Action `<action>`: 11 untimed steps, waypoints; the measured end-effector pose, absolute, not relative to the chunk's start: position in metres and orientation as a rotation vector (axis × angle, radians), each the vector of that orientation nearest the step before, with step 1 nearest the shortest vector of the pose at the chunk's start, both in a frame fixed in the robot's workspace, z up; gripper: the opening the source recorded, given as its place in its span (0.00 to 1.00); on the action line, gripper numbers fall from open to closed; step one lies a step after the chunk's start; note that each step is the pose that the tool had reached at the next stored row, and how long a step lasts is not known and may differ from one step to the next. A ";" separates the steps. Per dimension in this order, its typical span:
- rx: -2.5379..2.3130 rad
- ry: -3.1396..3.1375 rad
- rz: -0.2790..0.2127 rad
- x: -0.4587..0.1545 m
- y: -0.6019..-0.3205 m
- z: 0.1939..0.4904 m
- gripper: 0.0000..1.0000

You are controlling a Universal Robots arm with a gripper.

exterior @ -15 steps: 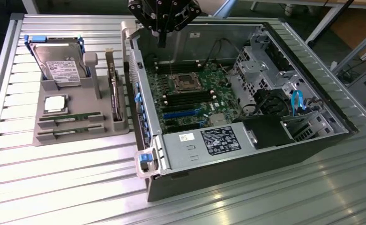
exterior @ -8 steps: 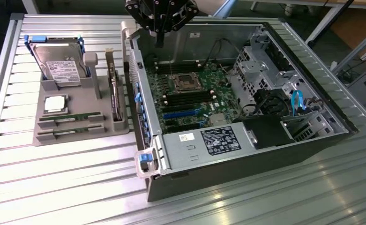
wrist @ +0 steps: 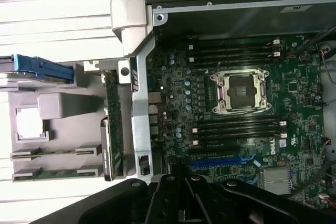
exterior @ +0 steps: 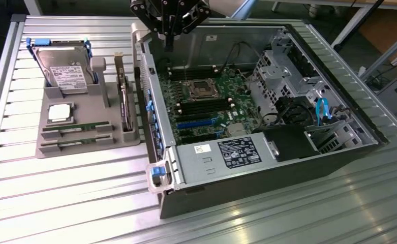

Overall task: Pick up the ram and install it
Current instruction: 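Reach for the ram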

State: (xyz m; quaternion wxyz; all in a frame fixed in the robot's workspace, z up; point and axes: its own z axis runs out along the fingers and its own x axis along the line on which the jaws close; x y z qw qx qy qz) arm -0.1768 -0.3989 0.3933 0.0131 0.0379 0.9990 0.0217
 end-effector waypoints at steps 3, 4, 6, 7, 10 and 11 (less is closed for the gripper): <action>0.118 3.112 0.068 -0.180 -0.399 0.393 0.10; 0.118 3.113 0.068 -0.181 -0.399 0.393 0.10; 0.118 3.112 0.068 -0.183 -0.399 0.393 0.10; 0.118 3.112 0.068 -0.184 -0.399 0.393 0.10; 0.118 3.112 0.068 -0.187 -0.399 0.393 0.10; 0.118 3.112 0.068 -0.188 -0.399 0.393 0.10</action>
